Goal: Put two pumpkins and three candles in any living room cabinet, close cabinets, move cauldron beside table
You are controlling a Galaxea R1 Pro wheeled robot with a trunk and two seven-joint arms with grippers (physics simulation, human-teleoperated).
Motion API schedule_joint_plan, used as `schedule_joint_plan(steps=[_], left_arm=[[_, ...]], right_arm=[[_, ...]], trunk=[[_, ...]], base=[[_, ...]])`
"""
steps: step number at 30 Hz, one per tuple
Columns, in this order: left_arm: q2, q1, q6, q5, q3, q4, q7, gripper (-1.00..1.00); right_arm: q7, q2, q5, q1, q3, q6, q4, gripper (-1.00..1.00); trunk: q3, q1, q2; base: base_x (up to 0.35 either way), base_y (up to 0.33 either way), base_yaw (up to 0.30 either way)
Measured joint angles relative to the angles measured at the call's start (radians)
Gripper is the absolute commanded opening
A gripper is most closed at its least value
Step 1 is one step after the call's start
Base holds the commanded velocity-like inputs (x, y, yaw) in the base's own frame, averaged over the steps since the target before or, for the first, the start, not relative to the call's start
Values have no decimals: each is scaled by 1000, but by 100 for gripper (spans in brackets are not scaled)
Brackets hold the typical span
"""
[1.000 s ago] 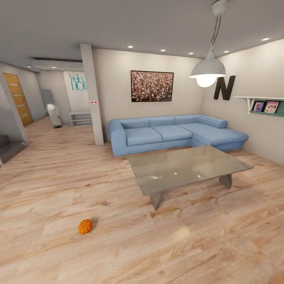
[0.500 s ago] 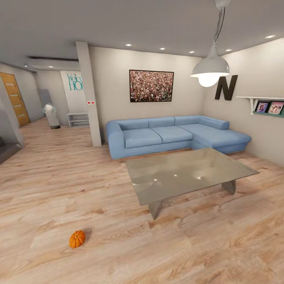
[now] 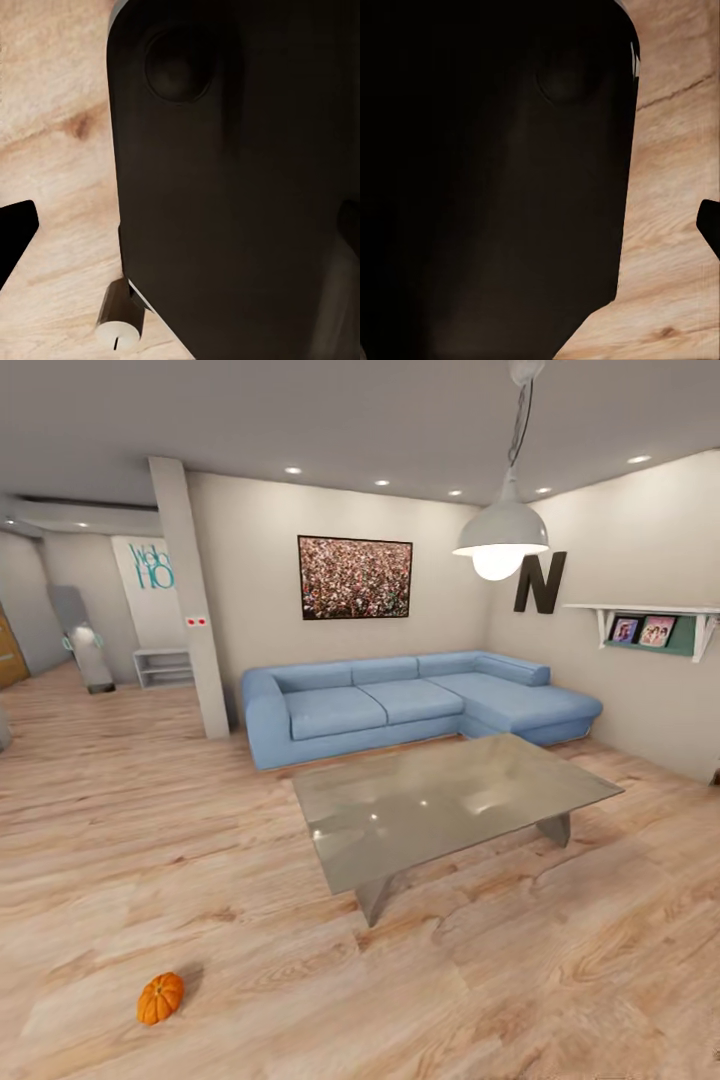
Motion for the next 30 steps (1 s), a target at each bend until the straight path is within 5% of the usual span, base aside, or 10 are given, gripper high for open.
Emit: schedule_joint_plan(steps=[16, 30], left_arm=[[-1, 0, 0, 0, 0, 0, 0, 100], [0, 0, 0, 0, 0, 0, 0, 100]], right_arm=[[0, 0, 0, 0, 0, 0, 0, 100], [0, 0, 0, 0, 0, 0, 0, 100]], trunk=[[0, 0, 0], [0, 0, 0]], base=[[270, 0, -155], [136, 23, -279]])
